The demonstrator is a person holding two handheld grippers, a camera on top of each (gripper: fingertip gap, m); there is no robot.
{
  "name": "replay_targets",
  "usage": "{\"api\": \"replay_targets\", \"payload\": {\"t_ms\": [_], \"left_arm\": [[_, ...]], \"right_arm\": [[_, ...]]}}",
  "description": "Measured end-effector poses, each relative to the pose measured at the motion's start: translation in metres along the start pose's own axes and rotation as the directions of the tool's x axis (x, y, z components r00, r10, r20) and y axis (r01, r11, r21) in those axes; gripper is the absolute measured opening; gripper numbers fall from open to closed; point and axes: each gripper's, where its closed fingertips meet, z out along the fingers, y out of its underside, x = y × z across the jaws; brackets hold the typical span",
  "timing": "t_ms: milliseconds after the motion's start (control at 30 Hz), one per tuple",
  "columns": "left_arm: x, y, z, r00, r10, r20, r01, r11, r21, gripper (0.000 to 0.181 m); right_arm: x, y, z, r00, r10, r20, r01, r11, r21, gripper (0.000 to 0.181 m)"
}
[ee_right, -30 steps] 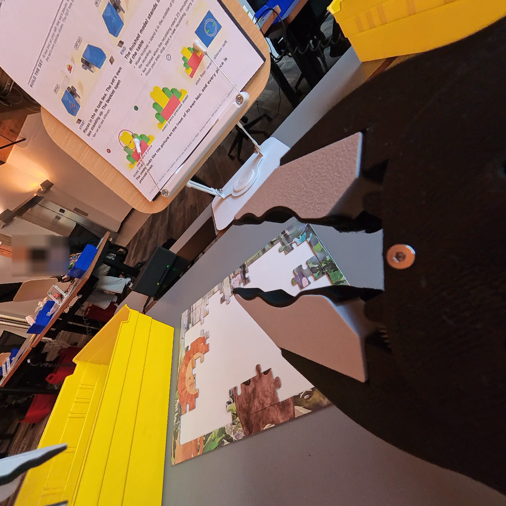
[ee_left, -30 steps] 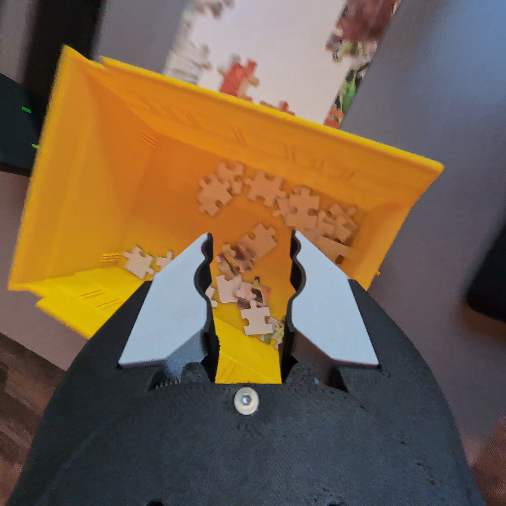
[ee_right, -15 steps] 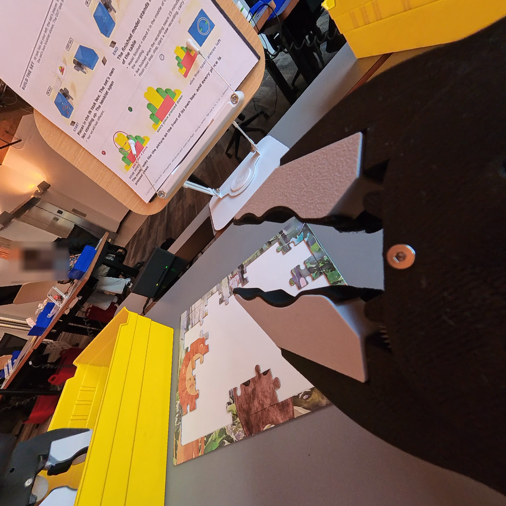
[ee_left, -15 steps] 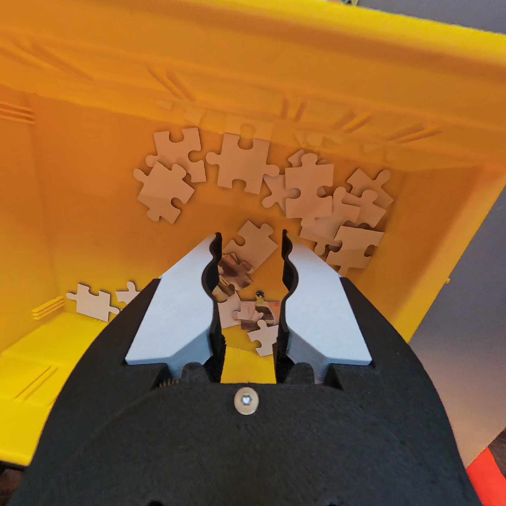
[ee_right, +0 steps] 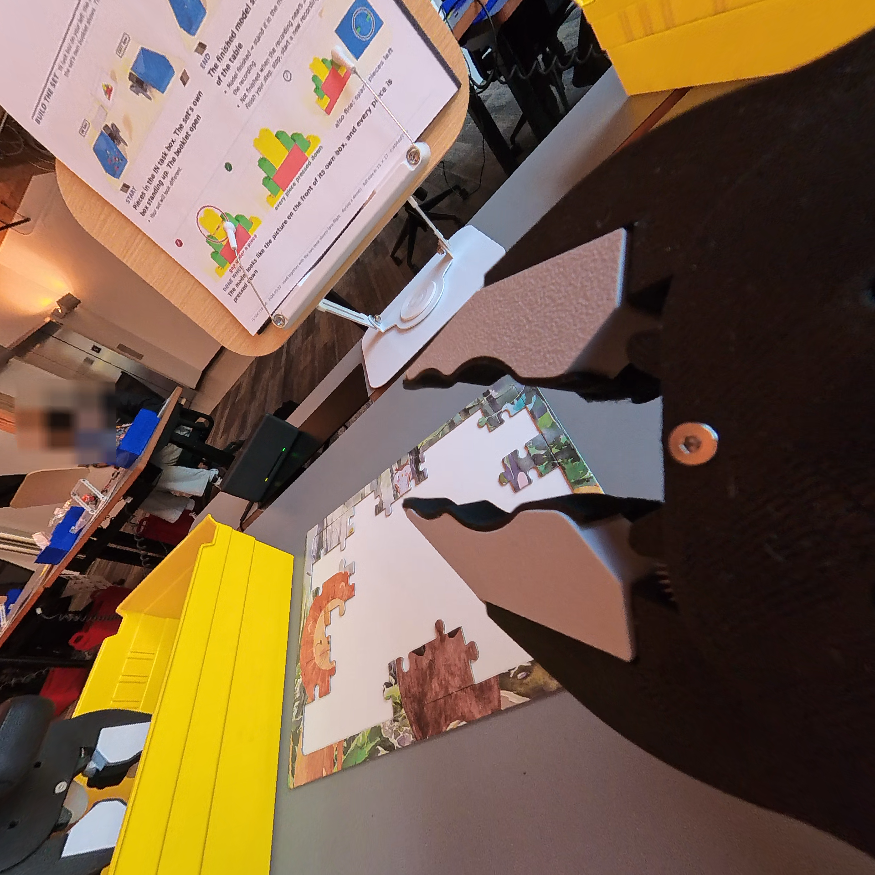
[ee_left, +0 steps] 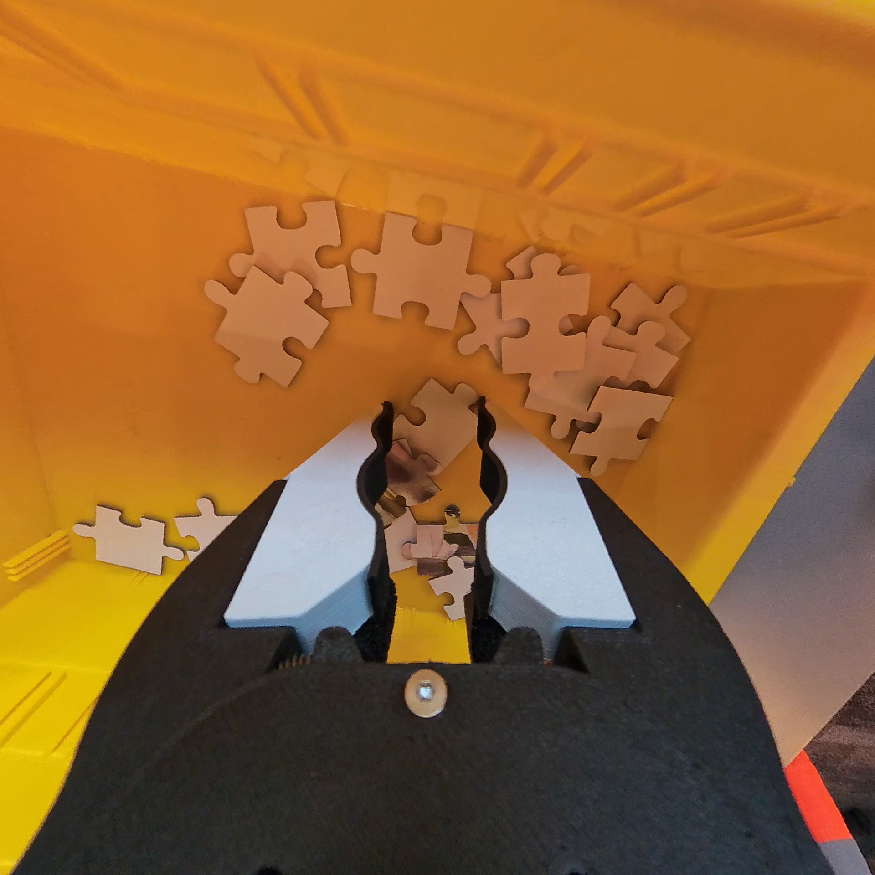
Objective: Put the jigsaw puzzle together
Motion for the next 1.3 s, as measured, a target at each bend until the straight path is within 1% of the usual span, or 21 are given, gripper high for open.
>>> {"api": "replay_targets", "payload": {"t_ms": [133,233,500,567,667,767,833,900,967,1033,1067,1133,1200,1233,1300], "left_arm": [[-0.001,0.000,0.000,1.000,0.005,0.006,-0.005,1.000,-0.012,0.031],[0.002,0.000,0.000,1.000,0.012,0.001,-0.012,1.000,-0.021,0.025],[0.001,0.002,-0.004,1.000,-0.029,0.010,0.030,0.999,-0.028,0.024],[-0.002,0.000,-0.011,0.999,-0.041,0.033,0.041,0.999,-0.006,0.024],[-0.009,-0.006,-0.029,0.994,-0.069,0.086,0.064,0.996,0.056,0.024],[-0.014,-0.022,-0.057,0.985,-0.116,0.129,0.089,0.976,0.198,0.024],[-0.012,-0.040,-0.080,0.980,-0.156,0.123,0.107,0.936,0.335,0.024],[0.001,-0.065,-0.106,0.984,-0.173,0.051,0.127,0.866,0.483,0.024],[0.019,-0.092,-0.132,0.986,-0.163,-0.041,0.153,0.772,0.617,0.024],[0.043,-0.122,-0.158,0.984,-0.104,-0.148,0.179,0.667,0.723,0.024],[0.056,-0.136,-0.168,0.979,-0.060,-0.195,0.190,0.621,0.760,0.024],[0.083,-0.161,-0.182,0.962,0.043,-0.270,0.201,0.556,0.806,0.024],[0.108,-0.182,-0.193,0.937,0.149,-0.315,0.203,0.499,0.842,0.024],[0.119,-0.191,-0.198,0.922,0.197,-0.332,0.209,0.468,0.859,0.024],[0.136,-0.207,-0.209,0.886,0.278,-0.370,0.237,0.415,0.878,0.024]], "right_arm": [[-0.002,0.000,0.000,1.000,-0.007,0.004,0.007,1.000,-0.004,0.046],[-0.002,0.000,0.000,1.000,-0.006,0.005,0.006,1.000,-0.002,0.046],[-0.003,-0.003,-0.001,1.000,-0.012,0.007,0.012,1.000,0.004,0.046],[-0.003,-0.004,-0.001,1.000,-0.013,0.008,0.013,1.000,0.004,0.046],[-0.004,-0.004,0.000,1.000,-0.012,0.012,0.012,1.000,0.006,0.046],[-0.005,-0.004,0.001,1.000,-0.015,0.018,0.015,1.000,0.004,0.046],[-0.007,-0.004,0.002,1.000,-0.013,0.025,0.013,1.000,0.004,0.046],[-0.010,-0.004,0.003,0.999,-0.010,0.034,0.010,1.000,0.006,0.046],[-0.014,-0.006,0.005,0.999,-0.003,0.054,0.003,1.000,0.014,0.047],[-0.023,-0.017,0.005,0.995,0.012,0.101,-0.019,0.998,0.060,0.048],[-0.030,-0.027,0.005,0.990,0.030,0.139,-0.044,0.994,0.100,0.050],[-0.048,-0.059,0.000,0.965,0.087,0.248,-0.138,0.970,0.201,0.052],[-0.071,-0.099,-0.014,0.906,0.139,0.400,-0.269,0.918,0.290,0.052],[-0.081,-0.117,-0.022,0.872,0.141,0.468,-0.316,0.894,0.318,0.052],[-0.097,-0.145,-0.036,0.821,0.126,0.556,-0.366,0.864,0.345,0.052]]}}
